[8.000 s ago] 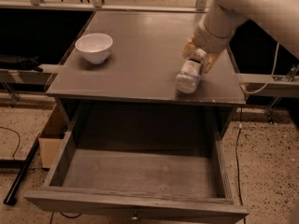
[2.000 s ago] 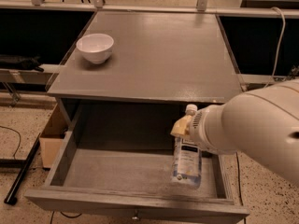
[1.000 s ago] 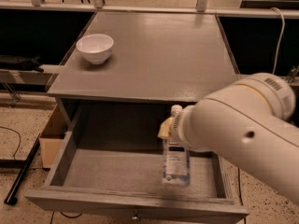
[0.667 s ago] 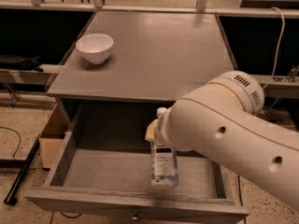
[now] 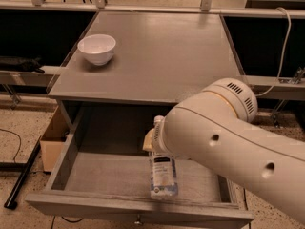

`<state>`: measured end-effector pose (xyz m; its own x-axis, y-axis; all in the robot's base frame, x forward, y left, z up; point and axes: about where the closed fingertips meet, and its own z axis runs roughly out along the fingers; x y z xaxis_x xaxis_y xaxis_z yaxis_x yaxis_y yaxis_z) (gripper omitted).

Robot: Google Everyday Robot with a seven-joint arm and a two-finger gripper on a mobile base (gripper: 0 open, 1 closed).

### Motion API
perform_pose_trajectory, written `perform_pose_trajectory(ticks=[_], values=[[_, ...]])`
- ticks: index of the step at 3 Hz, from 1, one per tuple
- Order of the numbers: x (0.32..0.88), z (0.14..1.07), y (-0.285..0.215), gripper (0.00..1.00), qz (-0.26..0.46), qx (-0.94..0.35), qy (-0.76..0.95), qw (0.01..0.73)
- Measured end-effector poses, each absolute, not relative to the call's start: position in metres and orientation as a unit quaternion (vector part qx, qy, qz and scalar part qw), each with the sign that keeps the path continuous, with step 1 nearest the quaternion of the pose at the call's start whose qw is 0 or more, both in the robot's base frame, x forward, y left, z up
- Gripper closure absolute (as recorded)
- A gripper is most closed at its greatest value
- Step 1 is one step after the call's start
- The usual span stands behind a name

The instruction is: Place blue plastic bottle into top drawer

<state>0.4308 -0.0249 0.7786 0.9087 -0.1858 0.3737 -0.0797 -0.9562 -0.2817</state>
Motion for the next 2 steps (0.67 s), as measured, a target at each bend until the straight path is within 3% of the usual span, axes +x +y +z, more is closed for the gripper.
perform_pose_trajectory(ticks=[1, 2], values=[[0.459, 0.766, -0.015, 1.0, -0.195, -0.97, 0.049, 0.136], [0.465, 0.749, -0.037, 1.0, -0.189, -0.971, 0.065, 0.134]])
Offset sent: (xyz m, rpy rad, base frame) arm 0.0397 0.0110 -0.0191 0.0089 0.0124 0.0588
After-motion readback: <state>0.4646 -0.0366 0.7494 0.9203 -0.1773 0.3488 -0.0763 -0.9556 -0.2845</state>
